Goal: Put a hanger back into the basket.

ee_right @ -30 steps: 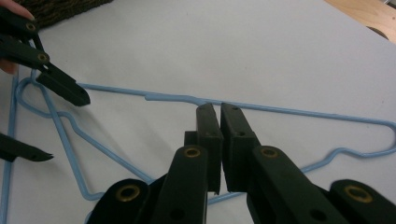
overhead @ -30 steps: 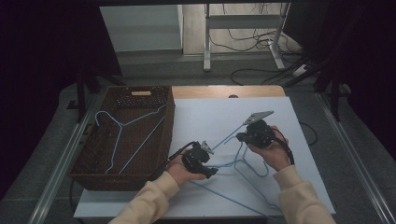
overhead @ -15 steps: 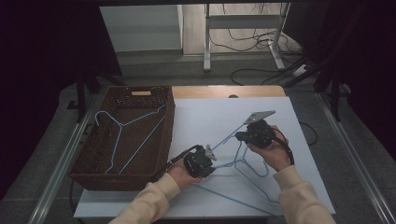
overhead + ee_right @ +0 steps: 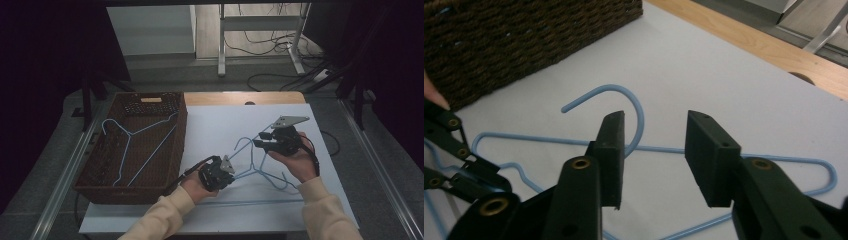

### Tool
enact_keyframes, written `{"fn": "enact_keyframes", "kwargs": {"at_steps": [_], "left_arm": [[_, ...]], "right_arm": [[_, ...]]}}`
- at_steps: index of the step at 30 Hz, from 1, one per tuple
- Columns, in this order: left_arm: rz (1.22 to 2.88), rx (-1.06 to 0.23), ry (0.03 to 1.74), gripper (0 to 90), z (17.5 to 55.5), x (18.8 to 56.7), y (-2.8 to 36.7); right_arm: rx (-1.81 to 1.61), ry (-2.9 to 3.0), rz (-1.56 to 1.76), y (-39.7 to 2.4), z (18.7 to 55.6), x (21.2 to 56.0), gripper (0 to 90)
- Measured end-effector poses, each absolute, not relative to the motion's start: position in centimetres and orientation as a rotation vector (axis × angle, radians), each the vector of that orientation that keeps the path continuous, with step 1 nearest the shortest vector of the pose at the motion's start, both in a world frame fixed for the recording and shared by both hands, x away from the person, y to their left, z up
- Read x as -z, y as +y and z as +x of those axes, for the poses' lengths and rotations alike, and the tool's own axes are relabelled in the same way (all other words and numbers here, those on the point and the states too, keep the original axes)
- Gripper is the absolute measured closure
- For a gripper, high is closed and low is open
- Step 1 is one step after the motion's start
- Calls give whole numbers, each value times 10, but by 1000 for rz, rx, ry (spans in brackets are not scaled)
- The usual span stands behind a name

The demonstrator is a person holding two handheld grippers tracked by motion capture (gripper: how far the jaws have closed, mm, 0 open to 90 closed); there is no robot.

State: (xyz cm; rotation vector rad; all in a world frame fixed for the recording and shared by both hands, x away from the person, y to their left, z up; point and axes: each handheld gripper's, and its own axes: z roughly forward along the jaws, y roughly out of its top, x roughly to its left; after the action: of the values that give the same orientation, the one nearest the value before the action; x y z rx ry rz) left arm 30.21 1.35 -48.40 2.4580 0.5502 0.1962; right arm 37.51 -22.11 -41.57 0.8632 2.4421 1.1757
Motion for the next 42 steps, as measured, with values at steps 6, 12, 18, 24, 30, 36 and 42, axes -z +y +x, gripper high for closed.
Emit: {"fn": "enact_keyframes", "kwargs": {"at_steps": [6, 12, 18, 24, 30, 36, 42], "left_arm": [[2375, -150, 568, 859, 298, 469, 20], [2331, -126, 585, 860, 294, 456, 28], [2277, -111, 627, 861, 293, 446, 37], [2218, -85, 651, 862, 292, 436, 49], [2174, -101, 670, 862, 290, 424, 60], [2119, -120, 697, 862, 292, 408, 76], [2074, -148, 725, 862, 294, 395, 93]], "right_arm": [[-1226, 2405, 916, -232, 377, 414, 548], [-1285, 2350, 966, -246, 378, 411, 487], [-1326, 2326, 1010, -256, 376, 410, 410], [-1377, 2290, 1049, -268, 376, 407, 361], [-1413, 2248, 1061, -278, 373, 404, 352], [-1441, 2234, 1047, -283, 370, 403, 335], [-1452, 2232, 1049, -286, 370, 404, 318]]}}
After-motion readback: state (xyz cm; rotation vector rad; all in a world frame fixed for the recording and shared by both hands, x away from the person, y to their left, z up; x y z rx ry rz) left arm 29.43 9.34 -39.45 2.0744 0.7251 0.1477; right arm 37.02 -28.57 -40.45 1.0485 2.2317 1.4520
